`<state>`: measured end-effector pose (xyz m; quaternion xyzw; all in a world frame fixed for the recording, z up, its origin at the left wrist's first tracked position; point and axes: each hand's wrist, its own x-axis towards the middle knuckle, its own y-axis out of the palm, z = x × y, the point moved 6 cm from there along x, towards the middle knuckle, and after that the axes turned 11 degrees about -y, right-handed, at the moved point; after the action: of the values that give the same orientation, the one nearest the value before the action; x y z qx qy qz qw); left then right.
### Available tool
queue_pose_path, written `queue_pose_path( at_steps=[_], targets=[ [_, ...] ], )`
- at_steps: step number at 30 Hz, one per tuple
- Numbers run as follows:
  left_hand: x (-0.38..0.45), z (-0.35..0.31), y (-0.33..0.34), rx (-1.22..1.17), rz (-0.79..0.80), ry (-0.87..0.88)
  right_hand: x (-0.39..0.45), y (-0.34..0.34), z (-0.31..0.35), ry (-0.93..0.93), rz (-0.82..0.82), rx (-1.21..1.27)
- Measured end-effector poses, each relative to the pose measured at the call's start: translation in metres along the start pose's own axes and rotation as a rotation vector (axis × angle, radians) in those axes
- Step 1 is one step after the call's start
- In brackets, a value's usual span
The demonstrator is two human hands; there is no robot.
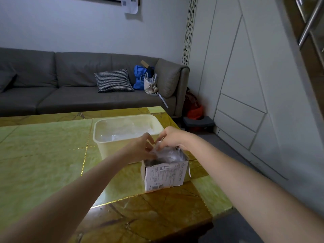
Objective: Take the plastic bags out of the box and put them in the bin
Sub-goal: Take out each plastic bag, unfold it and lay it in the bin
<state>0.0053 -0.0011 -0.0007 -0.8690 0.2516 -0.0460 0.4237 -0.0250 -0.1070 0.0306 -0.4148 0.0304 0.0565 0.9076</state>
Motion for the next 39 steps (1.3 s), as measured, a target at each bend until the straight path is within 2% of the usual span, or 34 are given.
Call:
queue_pose_path(
  at_steps=[2,7,10,12,17,19,24,26,29,31,33,35,37,39],
  targets=[
    [-0.003,0.002,0.003,-0.154,0.081,-0.061,0.004,-0.003,0.004,-0.031,-0.001,0.06],
    [-0.002,0.005,0.0,-0.236,0.053,-0.064,0.012,-0.009,0.029,-0.19,-0.05,0.189],
    [-0.004,0.011,0.005,-0.274,0.084,-0.09,0.01,-0.039,0.057,-0.349,-0.282,0.39],
    [-0.007,0.014,0.001,-0.398,0.113,-0.088,0.009,-0.06,0.065,-0.407,-0.437,0.475],
    [-0.014,0.022,-0.028,-0.786,0.139,-0.076,0.008,-0.085,0.051,-0.366,-0.64,0.512],
    [-0.011,0.032,-0.046,-0.925,0.108,-0.067,0.012,-0.088,0.041,-0.342,-0.631,0.577],
    [0.004,0.064,-0.099,-1.094,-0.153,-0.155,0.035,-0.072,0.027,-0.3,-0.412,0.672],
    [0.009,0.077,-0.113,-1.034,-0.224,-0.194,0.047,-0.063,0.026,-0.286,-0.386,0.667],
    [0.02,0.102,-0.132,-0.84,-0.355,-0.307,0.072,-0.052,0.023,-0.25,-0.437,0.64],
    [0.026,0.115,-0.149,-0.593,-0.511,-0.366,0.086,-0.045,0.017,-0.2,-0.489,0.598],
    [0.035,0.114,-0.168,-0.225,-0.675,-0.323,0.105,-0.036,0.009,-0.144,-0.517,0.572],
    [0.041,0.095,-0.173,-0.024,-0.757,-0.204,0.119,-0.026,0.0,-0.098,-0.523,0.544],
    [0.053,0.071,-0.156,0.116,-0.615,-0.042,0.13,-0.016,-0.009,-0.064,-0.518,0.473],
    [0.07,0.061,-0.121,0.338,-0.314,-0.002,0.14,-0.008,-0.016,-0.044,-0.49,0.337]
  ],
)
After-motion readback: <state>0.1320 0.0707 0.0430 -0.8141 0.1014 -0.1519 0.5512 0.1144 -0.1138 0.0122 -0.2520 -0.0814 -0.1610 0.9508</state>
